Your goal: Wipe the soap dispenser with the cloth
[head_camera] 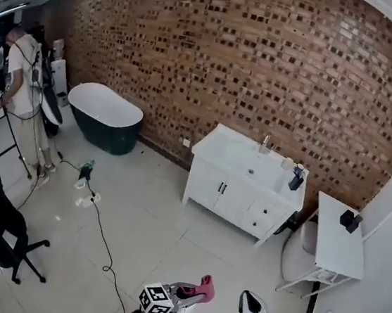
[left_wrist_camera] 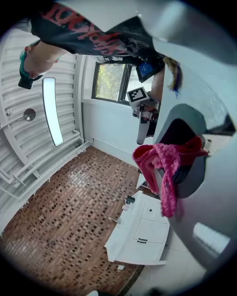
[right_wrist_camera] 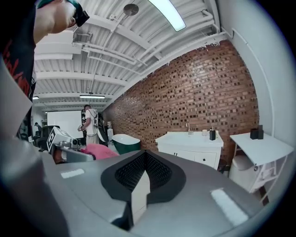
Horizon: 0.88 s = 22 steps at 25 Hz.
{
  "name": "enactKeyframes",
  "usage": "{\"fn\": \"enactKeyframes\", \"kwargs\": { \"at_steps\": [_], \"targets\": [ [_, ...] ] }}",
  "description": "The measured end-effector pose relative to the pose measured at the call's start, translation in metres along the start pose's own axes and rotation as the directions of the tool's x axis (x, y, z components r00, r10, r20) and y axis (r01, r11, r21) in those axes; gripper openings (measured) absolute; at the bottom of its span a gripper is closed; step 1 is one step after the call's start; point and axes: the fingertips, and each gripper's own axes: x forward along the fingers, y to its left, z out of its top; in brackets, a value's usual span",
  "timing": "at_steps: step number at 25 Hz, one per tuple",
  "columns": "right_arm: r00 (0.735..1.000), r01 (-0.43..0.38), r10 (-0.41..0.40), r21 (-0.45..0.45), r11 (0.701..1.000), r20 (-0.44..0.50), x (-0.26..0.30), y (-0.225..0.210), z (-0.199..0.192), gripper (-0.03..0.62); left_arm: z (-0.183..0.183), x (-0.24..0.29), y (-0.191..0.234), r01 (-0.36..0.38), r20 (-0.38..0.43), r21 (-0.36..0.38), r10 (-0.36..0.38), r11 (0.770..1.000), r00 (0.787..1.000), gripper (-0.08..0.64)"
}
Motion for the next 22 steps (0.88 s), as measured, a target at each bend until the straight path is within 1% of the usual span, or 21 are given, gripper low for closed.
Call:
{"fn": "enactKeyframes", "kwargs": {
  "at_steps": [3,5,8,10,14,17,19,22],
  "targets": [
    [0.998,0.008,-0.008,0.008,1.000,0.056,-0.008,0.018,-0.004,0.002,-0.005,-0.009,-0.007,0.017,0.023,0.006,-0.018,1.000,1.000,0.041],
    [0.997,-0.005,0.004,0.009,1.000,0.081,-0.012,0.022,-0.006,0.002,-0.020,-0.006,-0.003,0.039,0.043,0.024,-0.040,0.999,0.998,0.041],
    [0.993,-0.043,0.038,0.043,0.998,0.116,-0.008,0.019,-0.008,0.000,-0.037,-0.003,0.010,0.068,0.026,0.038,-0.069,0.997,0.997,0.041],
    [0.988,-0.075,0.064,0.077,0.994,0.141,-0.001,0.014,-0.009,0.000,-0.042,0.000,0.020,0.067,0.016,0.021,-0.067,0.998,0.998,0.041],
    [0.975,-0.142,0.113,0.143,0.980,0.190,0.018,0.000,-0.008,0.000,-0.042,0.012,0.043,0.037,0.003,-0.032,-0.037,0.999,0.999,0.041],
    [0.969,-0.166,0.131,0.165,0.972,0.208,0.040,-0.018,-0.002,0.000,-0.025,0.033,0.063,0.016,-0.015,-0.046,-0.017,0.999,1.000,0.041],
    [0.976,-0.137,0.107,0.155,0.978,0.191,0.054,-0.044,0.005,0.000,0.002,0.060,0.072,0.020,-0.032,-0.036,-0.021,0.999,0.999,0.041],
    [0.983,-0.098,0.069,0.169,0.981,0.170,0.069,-0.094,0.018,0.000,0.043,0.109,0.087,0.057,-0.055,0.018,-0.056,0.998,0.997,0.040]
  ]
}}
